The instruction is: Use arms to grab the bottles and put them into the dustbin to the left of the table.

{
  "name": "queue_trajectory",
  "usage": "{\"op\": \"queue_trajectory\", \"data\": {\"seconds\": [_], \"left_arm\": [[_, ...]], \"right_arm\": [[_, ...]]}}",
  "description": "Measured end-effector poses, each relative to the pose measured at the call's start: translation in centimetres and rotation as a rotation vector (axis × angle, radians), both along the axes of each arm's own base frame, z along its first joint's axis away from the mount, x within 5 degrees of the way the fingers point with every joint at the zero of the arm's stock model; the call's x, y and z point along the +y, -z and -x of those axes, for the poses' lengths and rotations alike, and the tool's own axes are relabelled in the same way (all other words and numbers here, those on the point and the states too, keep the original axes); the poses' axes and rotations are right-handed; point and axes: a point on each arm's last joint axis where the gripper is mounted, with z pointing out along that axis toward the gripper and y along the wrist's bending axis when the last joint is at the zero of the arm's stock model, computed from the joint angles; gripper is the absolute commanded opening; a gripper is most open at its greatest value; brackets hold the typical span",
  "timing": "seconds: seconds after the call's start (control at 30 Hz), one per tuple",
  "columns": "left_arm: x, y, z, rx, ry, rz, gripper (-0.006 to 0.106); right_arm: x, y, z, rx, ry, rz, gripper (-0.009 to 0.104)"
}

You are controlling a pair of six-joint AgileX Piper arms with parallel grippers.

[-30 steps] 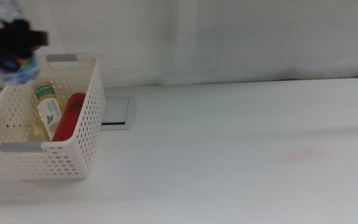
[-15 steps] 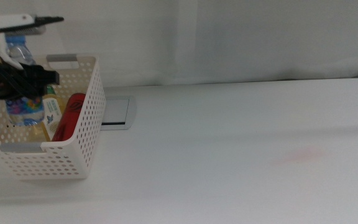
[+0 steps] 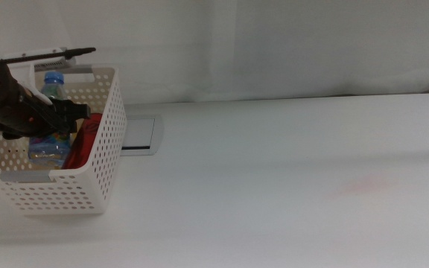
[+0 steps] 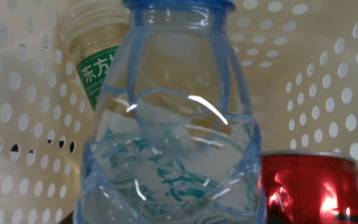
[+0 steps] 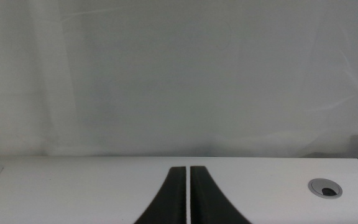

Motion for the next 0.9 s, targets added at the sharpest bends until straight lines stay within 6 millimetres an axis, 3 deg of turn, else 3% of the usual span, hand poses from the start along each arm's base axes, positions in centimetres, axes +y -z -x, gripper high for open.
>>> {"op": "queue_trajectory", "data": {"seconds": [0.13, 0.17, 0.2, 0.23, 0.53, 0.73, 0.9], "left_arm": [[0.0, 0.0, -0.1, -0.01, 0.001, 0.0, 0.04], [0.0, -0.1, -0.1, -0.012, 0.0, 0.001, 0.053], [0.0, -0.1, -0.1, -0.014, 0.0, 0.001, 0.082], [0.0, -0.1, -0.1, -0.018, 0.0, 0.002, 0.093], [0.0, -1.1, -0.3, -0.076, -0.006, 0.012, 0.093], [-0.1, -4.4, 0.6, -0.183, -0.004, 0.012, 0.093], [-0.1, -9.1, 2.7, -0.317, -0.003, 0.01, 0.093]], "right_arm": [[0.0, 0.0, 0.0, 0.0, 0.0, 0.0, -0.003], [0.0, 0.0, 0.0, 0.0, 0.0, 0.0, -0.003], [0.0, 0.0, 0.0, 0.0, 0.0, 0.0, -0.003], [0.0, 0.0, 0.0, 0.0, 0.0, 0.001, -0.003], [-0.1, 0.1, 0.0, 0.006, 0.004, 0.029, -0.003], [0.0, 1.9, -0.2, 0.055, 0.003, 0.038, -0.003], [0.0, 3.1, -0.4, 0.058, 0.002, 0.039, -0.003]]}}
